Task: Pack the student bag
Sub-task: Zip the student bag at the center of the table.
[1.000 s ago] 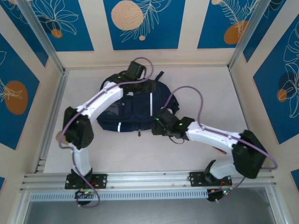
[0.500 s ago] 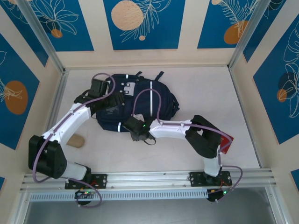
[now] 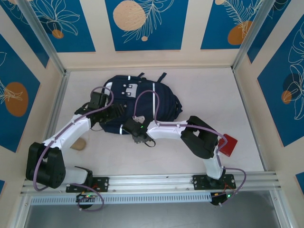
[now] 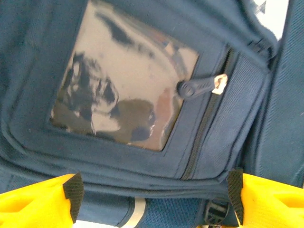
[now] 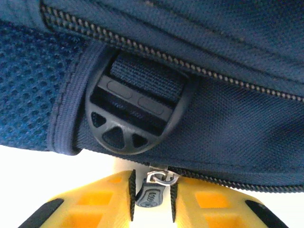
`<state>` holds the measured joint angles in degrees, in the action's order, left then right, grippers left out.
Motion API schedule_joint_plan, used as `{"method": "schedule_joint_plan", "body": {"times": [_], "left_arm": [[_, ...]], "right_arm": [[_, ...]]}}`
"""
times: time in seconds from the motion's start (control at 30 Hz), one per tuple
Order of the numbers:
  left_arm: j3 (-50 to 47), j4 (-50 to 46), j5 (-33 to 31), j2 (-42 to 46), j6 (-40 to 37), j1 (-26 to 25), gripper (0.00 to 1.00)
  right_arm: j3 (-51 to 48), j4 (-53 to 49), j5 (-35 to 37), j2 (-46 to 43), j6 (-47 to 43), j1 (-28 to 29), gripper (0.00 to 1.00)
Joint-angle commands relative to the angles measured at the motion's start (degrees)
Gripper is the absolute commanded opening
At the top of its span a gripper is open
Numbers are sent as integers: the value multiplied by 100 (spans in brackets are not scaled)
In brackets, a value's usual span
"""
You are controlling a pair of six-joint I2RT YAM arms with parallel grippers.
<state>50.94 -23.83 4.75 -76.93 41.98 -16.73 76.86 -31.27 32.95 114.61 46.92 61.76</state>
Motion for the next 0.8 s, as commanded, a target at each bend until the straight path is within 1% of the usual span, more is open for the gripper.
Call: {"method": "schedule_joint_plan", "body": {"times": [0.0,0.17,0.37,0.47,0.5,0.57,0.63,0.77], "left_arm": [[-135,413,319,-144,212,47,78],[-96,483,142,-371,189,45,76],[-63,542,78,-554,140,45,74],[-56,538,45,-689,94,47,72],[-65,538,27,-733,87,50,72],[-84,559,-9,-803,88,51,71],[-100,574,-27,-857,91,47,71],[-87,586,-51,-894,85,47,71]], "right_arm": [[198,-224,367,121,116,18,25],[311,-374,558,199,32,76,17],[348,-363,648,277,-115,133,15],[357,-369,664,284,-143,142,13],[350,-386,686,281,-143,144,16],[337,-360,687,290,-154,139,27],[312,-281,635,311,-222,127,32],[330,-151,615,386,-349,144,32]]}}
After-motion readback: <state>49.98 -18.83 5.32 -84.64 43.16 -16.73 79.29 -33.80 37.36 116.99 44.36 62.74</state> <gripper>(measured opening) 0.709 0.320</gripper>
